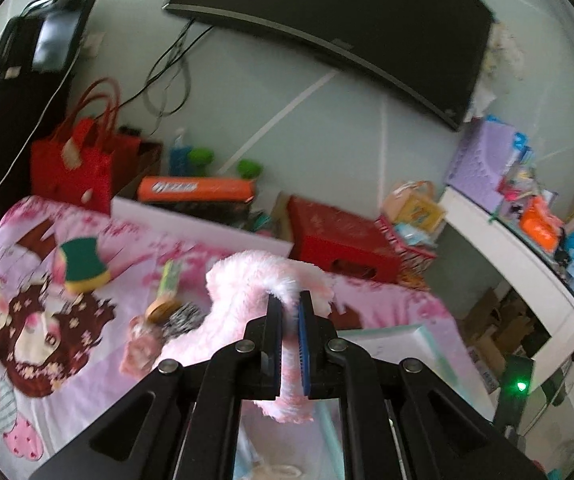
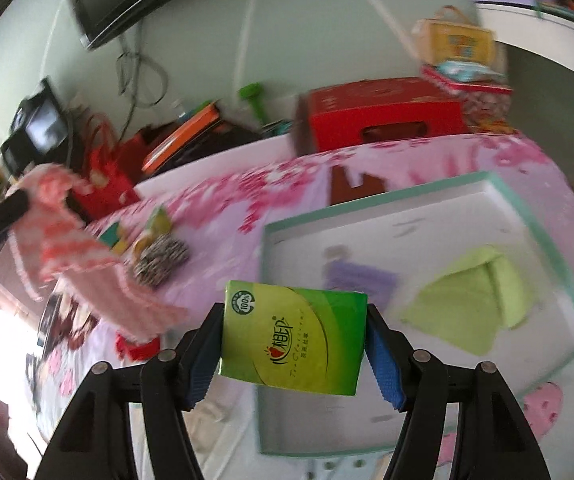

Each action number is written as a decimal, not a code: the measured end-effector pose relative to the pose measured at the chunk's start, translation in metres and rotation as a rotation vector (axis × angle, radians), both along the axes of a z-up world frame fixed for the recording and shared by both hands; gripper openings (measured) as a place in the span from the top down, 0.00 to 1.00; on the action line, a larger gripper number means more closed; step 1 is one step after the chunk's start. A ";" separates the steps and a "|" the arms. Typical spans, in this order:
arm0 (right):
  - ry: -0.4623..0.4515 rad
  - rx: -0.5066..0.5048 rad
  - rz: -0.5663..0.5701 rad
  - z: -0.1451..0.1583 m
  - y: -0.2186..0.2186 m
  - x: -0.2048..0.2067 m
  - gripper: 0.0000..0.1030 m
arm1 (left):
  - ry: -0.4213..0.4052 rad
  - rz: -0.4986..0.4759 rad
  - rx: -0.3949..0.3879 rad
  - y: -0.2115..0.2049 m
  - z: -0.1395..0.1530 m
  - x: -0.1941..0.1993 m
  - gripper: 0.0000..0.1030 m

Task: Organize soft objects
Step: 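Lift both items and carry them over the tray, then open both grippers to drop the tissue pack and pink knit into the tray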

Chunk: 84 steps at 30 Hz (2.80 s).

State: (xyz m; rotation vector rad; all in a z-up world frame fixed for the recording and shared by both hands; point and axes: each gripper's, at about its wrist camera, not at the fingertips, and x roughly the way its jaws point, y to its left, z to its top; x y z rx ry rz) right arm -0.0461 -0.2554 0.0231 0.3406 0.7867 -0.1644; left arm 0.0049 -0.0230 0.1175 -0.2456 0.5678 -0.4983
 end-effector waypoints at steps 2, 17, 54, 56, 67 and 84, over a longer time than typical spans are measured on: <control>-0.007 -0.004 -0.043 0.002 -0.013 -0.004 0.33 | -0.043 -0.036 -0.013 -0.010 0.008 -0.007 0.94; -0.025 -0.039 -0.346 0.007 -0.103 -0.052 0.33 | -0.146 -0.301 0.022 -0.107 0.016 -0.037 0.94; 0.168 -0.126 -0.362 -0.038 -0.115 -0.033 0.24 | 0.240 -0.283 0.396 -0.192 -0.127 0.031 0.50; 0.170 -0.141 -0.366 -0.036 -0.114 -0.033 0.14 | 0.236 -0.281 0.385 -0.191 -0.119 0.028 0.35; 0.157 -0.135 -0.369 -0.035 -0.115 -0.035 0.00 | 0.211 -0.180 0.376 -0.173 -0.107 0.033 0.01; 0.161 -0.134 -0.378 -0.032 -0.110 -0.033 0.00 | 0.272 -0.102 0.433 -0.152 -0.111 0.032 0.01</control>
